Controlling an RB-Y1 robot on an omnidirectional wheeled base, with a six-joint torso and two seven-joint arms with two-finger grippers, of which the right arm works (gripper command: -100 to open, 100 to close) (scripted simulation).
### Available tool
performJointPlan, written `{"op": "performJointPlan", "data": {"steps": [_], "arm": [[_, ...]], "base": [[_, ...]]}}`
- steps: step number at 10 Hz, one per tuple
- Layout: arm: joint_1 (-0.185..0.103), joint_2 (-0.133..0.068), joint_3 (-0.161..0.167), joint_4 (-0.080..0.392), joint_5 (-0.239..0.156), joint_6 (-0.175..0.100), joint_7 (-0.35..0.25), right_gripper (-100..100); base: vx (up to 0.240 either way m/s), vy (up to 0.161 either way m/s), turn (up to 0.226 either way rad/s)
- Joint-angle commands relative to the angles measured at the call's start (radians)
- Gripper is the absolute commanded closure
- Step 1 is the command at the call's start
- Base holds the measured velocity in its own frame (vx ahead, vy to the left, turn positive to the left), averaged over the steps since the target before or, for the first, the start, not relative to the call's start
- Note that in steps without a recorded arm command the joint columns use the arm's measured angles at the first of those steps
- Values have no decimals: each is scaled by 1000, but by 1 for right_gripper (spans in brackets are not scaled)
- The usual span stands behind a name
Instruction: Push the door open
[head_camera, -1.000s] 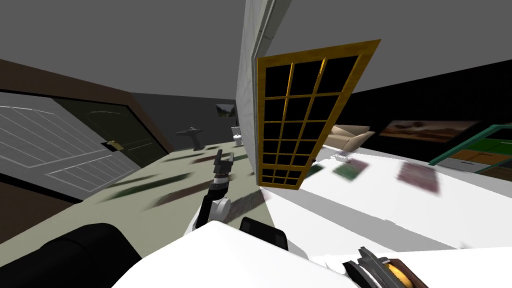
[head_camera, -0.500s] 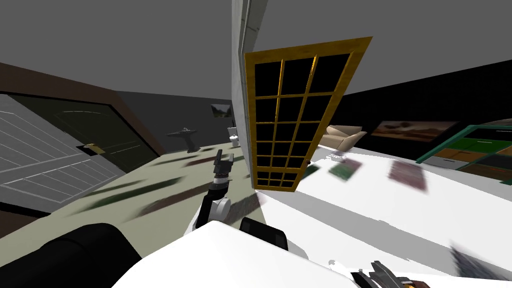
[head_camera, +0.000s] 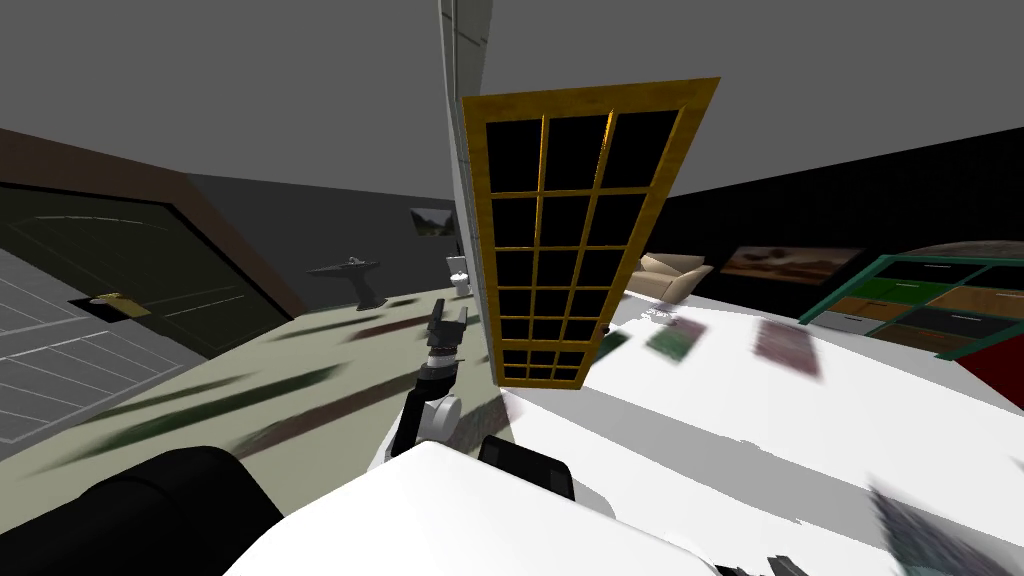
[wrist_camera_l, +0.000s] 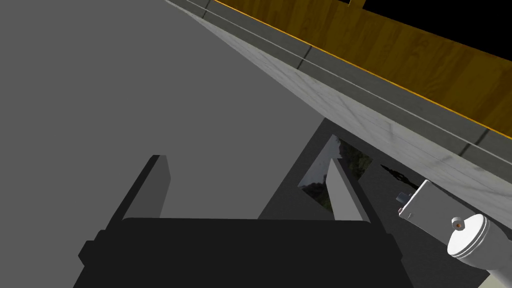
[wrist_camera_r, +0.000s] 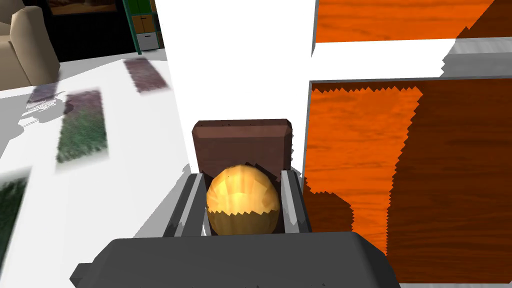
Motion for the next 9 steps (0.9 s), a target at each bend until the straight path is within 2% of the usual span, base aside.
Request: {"op": "performJointPlan", "data": {"steps": [1, 2, 4, 9], "arm": [[0, 0, 0, 0, 0, 0, 0, 100], [6, -13, -16, 1, -15, -8, 2, 100], [11, -22, -32, 3, -33, -16, 3, 100], [26, -21, -75, 10, -79, -35, 6, 100]], "base": [[60, -50, -21], [64, -108, -26], [116, -158, -37], [120, -180, -45]]}}
